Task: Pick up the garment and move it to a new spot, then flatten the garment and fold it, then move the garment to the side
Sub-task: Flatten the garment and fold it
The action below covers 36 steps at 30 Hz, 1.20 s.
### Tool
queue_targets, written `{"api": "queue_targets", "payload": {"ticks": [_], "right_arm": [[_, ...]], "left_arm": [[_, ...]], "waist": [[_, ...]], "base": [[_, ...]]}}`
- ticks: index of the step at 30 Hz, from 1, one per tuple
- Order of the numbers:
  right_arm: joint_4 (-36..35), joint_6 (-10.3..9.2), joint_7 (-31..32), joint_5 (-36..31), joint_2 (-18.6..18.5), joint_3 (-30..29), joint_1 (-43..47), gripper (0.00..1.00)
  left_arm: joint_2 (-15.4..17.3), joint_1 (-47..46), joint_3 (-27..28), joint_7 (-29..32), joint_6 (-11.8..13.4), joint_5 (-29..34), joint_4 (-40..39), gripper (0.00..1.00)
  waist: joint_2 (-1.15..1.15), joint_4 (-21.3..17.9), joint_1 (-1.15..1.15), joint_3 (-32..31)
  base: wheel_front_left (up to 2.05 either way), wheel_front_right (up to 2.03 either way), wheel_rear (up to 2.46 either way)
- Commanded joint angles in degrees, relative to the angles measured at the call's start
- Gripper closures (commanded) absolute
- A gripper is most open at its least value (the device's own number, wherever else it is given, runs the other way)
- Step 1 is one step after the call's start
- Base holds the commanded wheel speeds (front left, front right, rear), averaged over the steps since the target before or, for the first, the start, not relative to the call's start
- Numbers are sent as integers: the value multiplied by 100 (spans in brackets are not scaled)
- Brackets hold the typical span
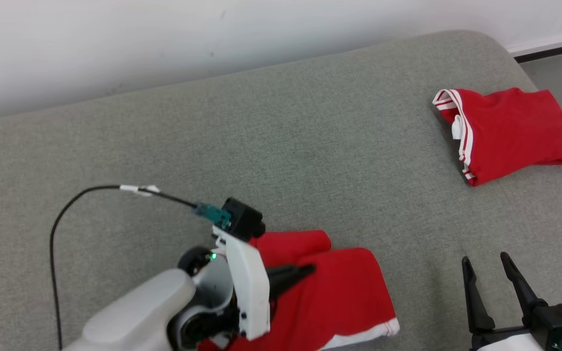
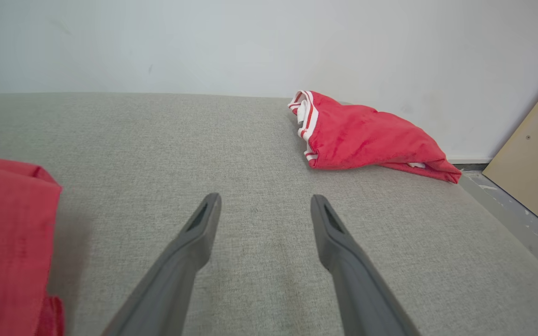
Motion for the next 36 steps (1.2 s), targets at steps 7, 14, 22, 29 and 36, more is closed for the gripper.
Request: {"api": "queue_targets", "payload": {"ticks": [7, 14, 22, 29, 36], "right_arm": [[63, -13, -14, 140, -17, 218, -195, 0], [109, -13, -14, 124, -16, 145, -106, 0], [104, -13, -14, -32, -16, -41, 13, 0], [-30, -13, -14, -242, -15, -372, 245, 0], [-229, -13, -14, -508, -14, -602, 539, 0]], "left_arm": [[-497, -918, -395, -713, -39, 1420, 1890, 100], [-923, -952, -392, -1539, -73, 1673, 2692, 0], [-1078, -675, -269, -2487, -6, 1697, 2727, 0], [-697, -9, 134, -3430, 877, 1900, 2017, 0], [-374, 1072, 908, -3631, 1838, 2181, 1262, 0]], "waist": [[0, -82, 0, 219], [0, -67, 0, 187], [0, 258, 0, -94], [0, 638, 0, -512], [0, 1025, 0, -1006]], "base": [[0, 0, 0], [0, 0, 0], [0, 0, 0], [0, 0, 0], [0, 0, 0]]}}
